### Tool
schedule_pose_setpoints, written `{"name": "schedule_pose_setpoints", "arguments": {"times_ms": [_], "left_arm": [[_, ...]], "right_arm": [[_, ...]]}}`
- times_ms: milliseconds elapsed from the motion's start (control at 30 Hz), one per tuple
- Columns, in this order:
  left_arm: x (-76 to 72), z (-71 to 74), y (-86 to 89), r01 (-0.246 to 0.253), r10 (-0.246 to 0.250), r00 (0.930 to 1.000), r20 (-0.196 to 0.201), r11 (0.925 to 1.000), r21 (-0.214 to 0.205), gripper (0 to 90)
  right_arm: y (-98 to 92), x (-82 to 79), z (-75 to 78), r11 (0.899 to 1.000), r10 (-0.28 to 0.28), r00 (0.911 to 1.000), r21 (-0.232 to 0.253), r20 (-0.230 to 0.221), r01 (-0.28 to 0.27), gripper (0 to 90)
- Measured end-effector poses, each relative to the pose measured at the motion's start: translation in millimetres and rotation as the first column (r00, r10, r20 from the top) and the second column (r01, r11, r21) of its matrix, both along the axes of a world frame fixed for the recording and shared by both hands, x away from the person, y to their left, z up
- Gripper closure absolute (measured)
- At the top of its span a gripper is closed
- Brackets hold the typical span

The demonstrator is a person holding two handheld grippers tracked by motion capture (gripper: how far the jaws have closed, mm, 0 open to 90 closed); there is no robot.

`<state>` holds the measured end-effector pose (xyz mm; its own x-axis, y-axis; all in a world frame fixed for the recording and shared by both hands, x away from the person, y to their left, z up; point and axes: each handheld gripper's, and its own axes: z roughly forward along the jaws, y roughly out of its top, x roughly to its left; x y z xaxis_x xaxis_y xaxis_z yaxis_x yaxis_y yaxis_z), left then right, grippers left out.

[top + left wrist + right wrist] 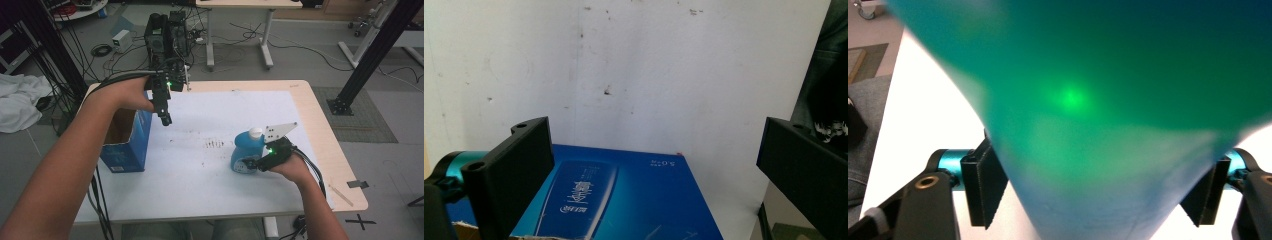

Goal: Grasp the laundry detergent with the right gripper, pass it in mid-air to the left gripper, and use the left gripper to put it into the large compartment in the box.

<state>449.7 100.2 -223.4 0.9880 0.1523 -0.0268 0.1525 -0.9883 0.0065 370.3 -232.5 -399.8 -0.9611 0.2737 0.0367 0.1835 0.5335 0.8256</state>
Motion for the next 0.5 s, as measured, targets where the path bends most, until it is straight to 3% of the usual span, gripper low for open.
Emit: {"name": "schedule_pose_setpoints", "arguments": {"times_ms": [367,500], "left_arm": [[0.2,-1.2,-5.2,0.008,-0.008,1.0000,0.004,1.0000,0.003,1.7],[0.3,-1.4,-5.2,0.008,-0.008,1.0000,0.004,1.0000,0.004,1.7]], "right_arm": [[-0.9,-1.6,-0.7,1.000,0.005,0.9999,0.014,0.015,-0.006,32.5],[-0.7,-1.8,-2.0,0.999,0.030,0.9992,0.009,0.027,-0.030,38.4]]}}
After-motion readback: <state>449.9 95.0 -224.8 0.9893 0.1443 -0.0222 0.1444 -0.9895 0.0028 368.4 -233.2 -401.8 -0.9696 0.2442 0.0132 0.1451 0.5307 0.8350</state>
